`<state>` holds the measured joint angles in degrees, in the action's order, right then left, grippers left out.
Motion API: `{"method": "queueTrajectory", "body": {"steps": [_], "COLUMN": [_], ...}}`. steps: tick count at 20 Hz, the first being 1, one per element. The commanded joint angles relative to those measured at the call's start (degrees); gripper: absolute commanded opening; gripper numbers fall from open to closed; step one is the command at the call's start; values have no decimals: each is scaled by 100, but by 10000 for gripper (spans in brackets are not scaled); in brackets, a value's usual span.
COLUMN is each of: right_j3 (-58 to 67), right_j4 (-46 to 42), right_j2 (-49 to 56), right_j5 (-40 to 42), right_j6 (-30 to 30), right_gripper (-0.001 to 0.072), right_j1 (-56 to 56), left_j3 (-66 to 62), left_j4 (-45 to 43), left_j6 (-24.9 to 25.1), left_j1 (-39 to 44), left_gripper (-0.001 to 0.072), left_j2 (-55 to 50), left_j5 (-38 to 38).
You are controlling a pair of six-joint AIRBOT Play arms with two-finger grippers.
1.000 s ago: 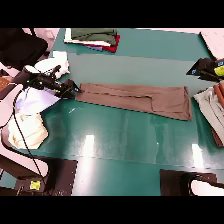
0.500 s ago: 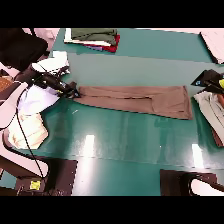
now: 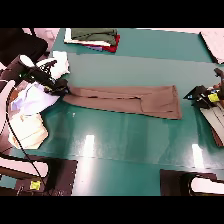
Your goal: Fold the shirts.
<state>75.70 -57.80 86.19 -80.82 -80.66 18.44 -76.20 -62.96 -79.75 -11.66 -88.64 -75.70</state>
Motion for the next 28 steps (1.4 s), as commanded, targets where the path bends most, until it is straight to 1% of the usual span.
{"method": "queueTrajectory", "body": {"steps": [1, 2, 4, 6, 7, 8, 9, 10, 13, 15, 16, 17, 18, 19, 20, 21, 23, 25, 28], "right_j3": [503, 732, 1064, 1196, 1187, 1187, 1167, 1113, 809, 664, 658, 660, 684, 730, 800, 874, 1132, 1364, 1510], "right_j4": [431, 428, 422, 437, 420, 424, 439, 490, 879, 885, 944, 1174, 1327, 1307, 1255, 1261, 1250, 986, 492], "right_j2": [804, 1051, 1473, 1768, 1860, 1943, 2002, 2026, 2024, 2024, 2024, 2024, 2024, 2024, 2024, 2022, 2004, 1779, 1152], "right_j5": [-11, -46, -232, -291, -291, -280, -258, -225, -203, -216, -214, -219, -225, -243, -267, -284, -433, -501, -660], "right_j6": [319, 319, 323, 321, 323, 345, 380, 431, 605, 638, 682, 752, 769, 763, 763, 748, 577, 315, 15], "right_gripper": [707, 707, 707, 707, 707, 707, 707, 707, 707, 707, 706, 705, 618, 412, 120, 27, 26, 26, 26], "right_j1": [59, 57, 59, 50, 24, -26, -46, -101, -160, -219, -236, -282, -289, -337, -389, -396, -393, -365, -459], "left_j3": [-343, -629, -1298, -1947, -2190, -2404, -2566, -2656, -2710, -2710, -2710, -2710, -2710, -2710, -2710, -2710, -2629, -2238, -1283], "left_j4": [-48, 20, 254, 723, 1045, 1346, 1602, 1843, 2326, 2256, 2212, 2205, 2199, 2164, 2103, 1985, 1528, 1095, 1106], "left_j6": [-343, -345, -542, -599, -595, -573, -544, -529, -533, -531, -507, -313, -127, -39, 9, 28, 28, 15, 7], "left_j1": [-4, -4, -4, -2, -2, 2, 2, 2, 2, 94, 164, 258, 382, 525, 656, 811, 1198, 1687, 2463], "left_gripper": [720, 719, 718, 697, 629, 397, 209, 179, 183, 181, 94, 27, 27, 27, 27, 27, 26, 27, 26], "left_j2": [37, 37, 37, 37, 37, 37, 37, 37, 35, 37, 37, 35, 35, 31, 31, 28, 13, 11, -24], "left_j5": [-192, -310, -444, -413, -367, -321, -254, -149, 68, 111, 107, 118, 142, 184, 232, 321, 557, 949, 1840]}}
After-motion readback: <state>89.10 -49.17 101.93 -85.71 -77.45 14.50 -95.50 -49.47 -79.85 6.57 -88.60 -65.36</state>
